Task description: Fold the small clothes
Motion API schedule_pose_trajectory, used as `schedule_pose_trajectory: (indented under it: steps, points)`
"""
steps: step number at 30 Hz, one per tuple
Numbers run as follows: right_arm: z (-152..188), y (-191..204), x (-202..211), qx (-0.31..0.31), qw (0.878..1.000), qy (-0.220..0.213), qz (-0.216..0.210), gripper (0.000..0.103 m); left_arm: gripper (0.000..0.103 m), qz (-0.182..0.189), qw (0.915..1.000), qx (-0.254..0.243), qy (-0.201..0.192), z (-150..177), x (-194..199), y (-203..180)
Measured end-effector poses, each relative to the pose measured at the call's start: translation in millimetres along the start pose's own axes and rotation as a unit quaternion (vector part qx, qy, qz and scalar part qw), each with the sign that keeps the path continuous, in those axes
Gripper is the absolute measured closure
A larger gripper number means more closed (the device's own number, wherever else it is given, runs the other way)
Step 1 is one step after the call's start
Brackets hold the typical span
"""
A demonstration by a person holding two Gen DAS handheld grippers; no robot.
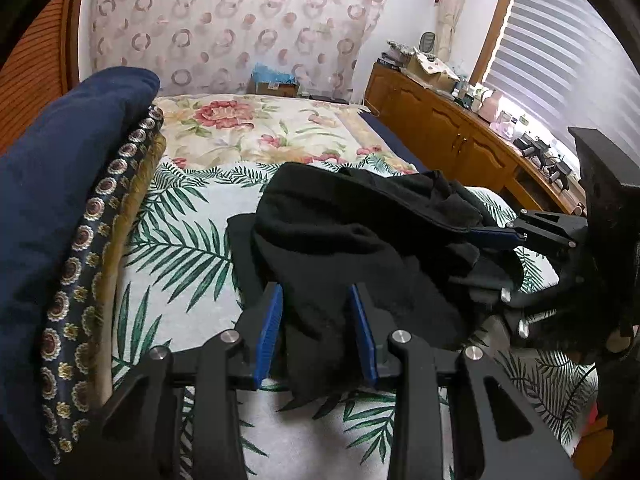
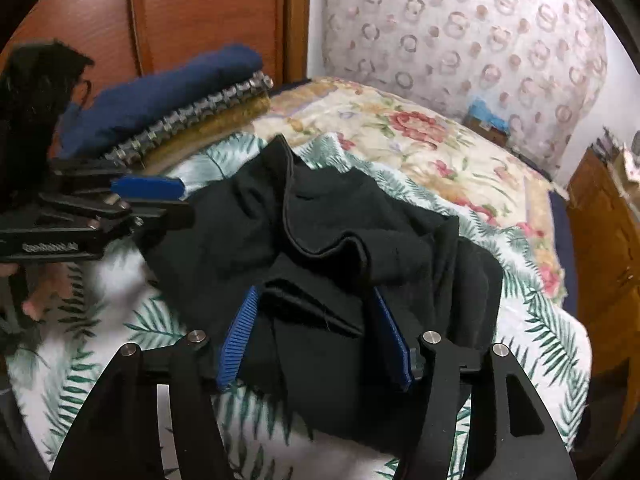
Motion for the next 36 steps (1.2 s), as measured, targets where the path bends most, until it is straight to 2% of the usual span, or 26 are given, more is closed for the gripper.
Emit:
schedule_pose_trajectory:
  steps: [1, 2, 3, 5, 8, 11, 14, 17, 19, 21, 23, 28, 31, 36]
  points:
    - [1, -1, -2, 0.006, 1.0, 0.004, 0.005, 0.045, 0.07, -0.001, 1.0, 0.001, 0.002, 1, -1, 0]
    - [2, -2, -4, 0.01, 1.0, 0.008, 0.008, 0.065, 0.07, -0.003, 1.0, 0.002, 0.005, 1, -3, 1]
    - [3, -5, -4, 0.015, 1.0, 0.01, 0.01, 0.093, 0.07, -0.004, 1.0, 0.003, 0.006, 0, -5, 1]
    - [2, -12, 3, 0.023, 1.0, 0.008, 0.016, 0.098, 0.07, -0.007, 0.9999, 0.005, 0.009, 2, -7, 2]
    - [-4, -35, 31, 0.028, 0.998, -0.013, 0.049, 0.098, 0.07, -0.011, 0.9999, 0.009, 0.007, 2, -7, 4]
    - [-13, -73, 60, -0.002, 0.995, -0.036, 0.09, 0.098, 0.07, -0.013, 0.9998, 0.015, 0.004, 0, -5, 8]
    - [-15, -100, 74, -0.045, 0.992, -0.052, 0.105, 0.097, 0.07, -0.017, 0.9997, 0.016, 0.002, -1, -5, 10]
    - [-11, -113, 74, -0.063, 0.988, -0.053, 0.133, 0.09, 0.07, -0.019, 0.9997, 0.015, -0.003, -7, -3, 9]
    - [-6, -116, 70, -0.082, 0.988, -0.049, 0.125, 0.086, 0.07, -0.022, 0.9997, 0.009, -0.01, -13, -3, 7]
    - [-2, -111, 67, -0.087, 0.989, -0.051, 0.107, 0.058, 0.067, -0.031, 0.9994, 0.007, -0.01, -17, -7, 10]
    - [0, -99, 65, -0.086, 0.991, -0.054, 0.086, 0.038, 0.065, -0.041, 0.9991, 0.006, -0.003, -18, -14, 14]
    - [12, -78, 39, -0.096, 0.994, -0.031, 0.042, 0.031, 0.061, -0.044, 0.9985, 0.014, 0.029, -9, -33, 23]
    - [24, -82, 21, -0.116, 0.993, -0.009, 0.035, 0.03, 0.058, -0.033, 0.9984, 0.022, 0.041, -6, -41, 25]
    - [39, -95, 2, -0.174, 0.985, 0.0, -0.013, 0.025, 0.058, -0.024, 0.9981, 0.027, 0.05, -10, -44, 22]
Point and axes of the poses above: each gripper's, at about its wrist camera, not at the fingertips, and x roughly against the way its jaws point, y to its left, z to its underside, the point moved 5 cm from there along -x, roughly the way its jaws point, and after that the axes turned 4 degrees about -z, right-handed, at the moved point
